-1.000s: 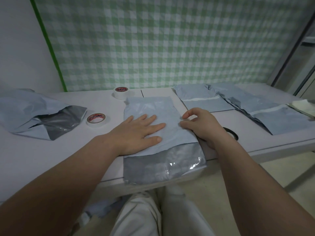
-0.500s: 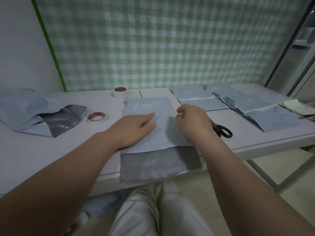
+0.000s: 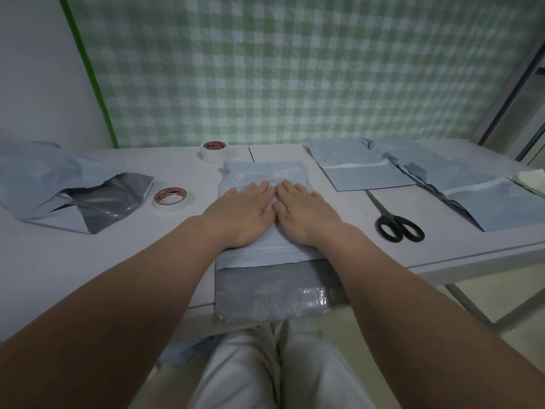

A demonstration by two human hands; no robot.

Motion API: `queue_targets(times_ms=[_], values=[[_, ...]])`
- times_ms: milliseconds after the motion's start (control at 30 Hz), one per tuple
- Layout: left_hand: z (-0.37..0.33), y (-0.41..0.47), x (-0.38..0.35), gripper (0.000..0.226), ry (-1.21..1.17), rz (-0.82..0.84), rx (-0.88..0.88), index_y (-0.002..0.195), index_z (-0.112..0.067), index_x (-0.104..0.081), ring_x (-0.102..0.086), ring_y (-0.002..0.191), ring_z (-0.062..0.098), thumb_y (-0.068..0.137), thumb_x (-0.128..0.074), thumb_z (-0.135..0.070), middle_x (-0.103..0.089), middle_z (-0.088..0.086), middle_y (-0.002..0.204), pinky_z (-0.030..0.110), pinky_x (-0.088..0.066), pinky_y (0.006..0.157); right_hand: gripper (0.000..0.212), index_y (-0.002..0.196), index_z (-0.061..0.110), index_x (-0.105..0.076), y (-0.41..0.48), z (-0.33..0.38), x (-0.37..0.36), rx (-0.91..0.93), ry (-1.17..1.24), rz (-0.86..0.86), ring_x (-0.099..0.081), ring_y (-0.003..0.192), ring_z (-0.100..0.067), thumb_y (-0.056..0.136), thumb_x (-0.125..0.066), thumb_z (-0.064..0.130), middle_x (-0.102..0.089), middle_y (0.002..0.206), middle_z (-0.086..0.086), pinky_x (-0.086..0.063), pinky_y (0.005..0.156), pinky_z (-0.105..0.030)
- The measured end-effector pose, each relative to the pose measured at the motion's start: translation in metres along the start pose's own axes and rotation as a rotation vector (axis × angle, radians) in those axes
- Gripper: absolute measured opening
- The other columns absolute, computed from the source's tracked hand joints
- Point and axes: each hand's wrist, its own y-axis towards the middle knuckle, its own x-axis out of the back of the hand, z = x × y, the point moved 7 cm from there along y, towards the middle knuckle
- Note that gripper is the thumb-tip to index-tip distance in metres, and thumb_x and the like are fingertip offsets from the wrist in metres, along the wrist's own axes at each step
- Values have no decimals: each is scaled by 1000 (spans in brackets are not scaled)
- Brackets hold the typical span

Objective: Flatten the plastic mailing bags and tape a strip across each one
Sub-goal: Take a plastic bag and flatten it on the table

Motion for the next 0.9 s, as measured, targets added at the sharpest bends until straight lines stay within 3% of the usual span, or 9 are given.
queue_targets(times_ms=[167, 333, 433, 667, 800, 867, 900], values=[[13, 2, -5, 65, 17, -22, 55, 152, -14, -8, -7, 146, 18, 98, -21, -49, -4, 1, 160, 38, -11, 118, 53, 140, 14, -29, -3, -12, -4, -82, -16, 57, -20, 140, -20, 98, -19, 44, -26, 149, -3, -17, 113, -48], [19, -1, -4, 70, 75, -82, 88, 139, -10, -29, -29, 134, 25, 92, -20, -62, -30, 6, 147, 41, -29, 108, 61, 142, 15, -27, -11, -20, -2, -121, -44, 58, -17, 141, -20, 95, -18, 54, -21, 153, -2, -13, 113, -52], [24, -5, -8, 84, 87, -33, 150, 145, -11, -20, -18, 141, 24, 86, -16, -70, -18, 5, 155, 45, -23, 111, 63, 141, 15, -28, -15, -23, 0, -146, -44, 57, -19, 139, -21, 94, -18, 55, -23, 152, -3, -14, 112, -53], [30, -22, -7, 127, 34, -15, 195, 148, -14, -15, -16, 143, 23, 52, 1, -94, -16, 7, 155, 50, -19, 112, 71, 141, 11, -29, -28, -34, 0, -164, -25, 82, -21, 138, -23, 91, -20, 60, -26, 150, -4, -16, 112, -53], [22, -35, 3, 115, 91, -81, 108, 148, -16, -17, -13, 144, 20, 63, -2, -91, -16, 5, 156, 50, -7, 116, 62, 141, 13, -33, -39, -28, 11, -46, 70, 2, -19, 142, -22, 94, -34, 54, -28, 152, 0, -17, 114, -46], [7, -46, 10, 93, 80, -162, -55, 149, -17, -23, -14, 145, 18, 81, -17, -79, -19, 4, 157, 40, -5, 117, 57, 146, 17, -34, -49, -22, 20, 45, 176, -69, -16, 145, -20, 95, -48, 40, -26, 155, 1, -17, 116, -38], [0, -53, 14, 81, 24, -200, -130, 148, -17, -29, -20, 144, 18, 85, -25, -67, -25, 3, 156, 32, -11, 116, 53, 143, 18, -41, -55, -19, 25, 96, 227, -132, -24, 143, -19, 94, -55, 33, -35, 152, 0, -22, 115, -33]])
